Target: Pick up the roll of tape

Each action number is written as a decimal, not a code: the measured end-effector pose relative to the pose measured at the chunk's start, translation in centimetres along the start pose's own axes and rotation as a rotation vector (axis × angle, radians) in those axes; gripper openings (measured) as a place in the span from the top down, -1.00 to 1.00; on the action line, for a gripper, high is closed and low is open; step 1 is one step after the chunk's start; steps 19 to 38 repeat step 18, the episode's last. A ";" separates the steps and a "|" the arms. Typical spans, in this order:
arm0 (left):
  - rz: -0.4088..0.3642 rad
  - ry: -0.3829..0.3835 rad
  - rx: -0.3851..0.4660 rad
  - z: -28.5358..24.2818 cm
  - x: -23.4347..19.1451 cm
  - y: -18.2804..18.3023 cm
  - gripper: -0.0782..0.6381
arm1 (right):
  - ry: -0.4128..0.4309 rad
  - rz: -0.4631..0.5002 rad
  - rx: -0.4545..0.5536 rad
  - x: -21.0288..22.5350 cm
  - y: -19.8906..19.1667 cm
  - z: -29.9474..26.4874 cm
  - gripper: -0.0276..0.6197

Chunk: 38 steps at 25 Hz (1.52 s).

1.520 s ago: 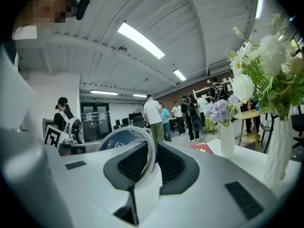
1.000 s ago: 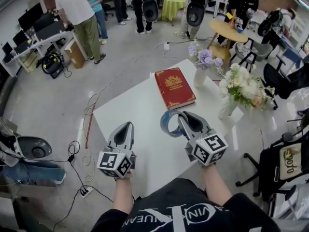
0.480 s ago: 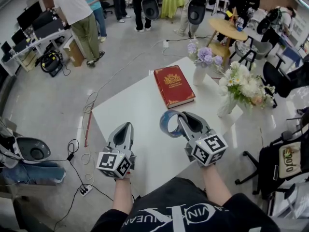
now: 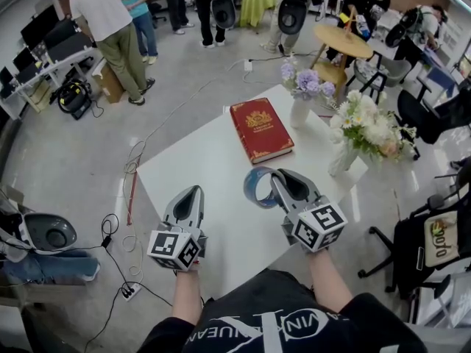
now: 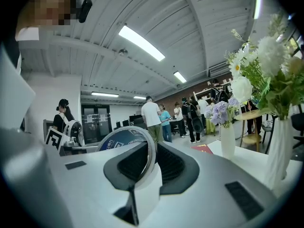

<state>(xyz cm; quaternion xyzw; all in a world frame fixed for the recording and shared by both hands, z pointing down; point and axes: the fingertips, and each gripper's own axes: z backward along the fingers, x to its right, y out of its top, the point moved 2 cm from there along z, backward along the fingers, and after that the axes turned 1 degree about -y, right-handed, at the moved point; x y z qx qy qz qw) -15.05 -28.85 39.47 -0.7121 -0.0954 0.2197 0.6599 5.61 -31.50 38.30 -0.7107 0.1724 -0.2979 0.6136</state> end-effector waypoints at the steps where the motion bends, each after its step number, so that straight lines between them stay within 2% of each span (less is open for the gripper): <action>1: 0.000 -0.002 -0.001 -0.1 0.0 0.0 0.77 | -0.001 0.000 0.001 0.1 0.0 0.0 0.69; 38: 0.002 -0.001 -0.010 -0.5 -0.5 -0.2 0.77 | 0.009 -0.010 -0.001 0.3 0.0 -0.9 0.69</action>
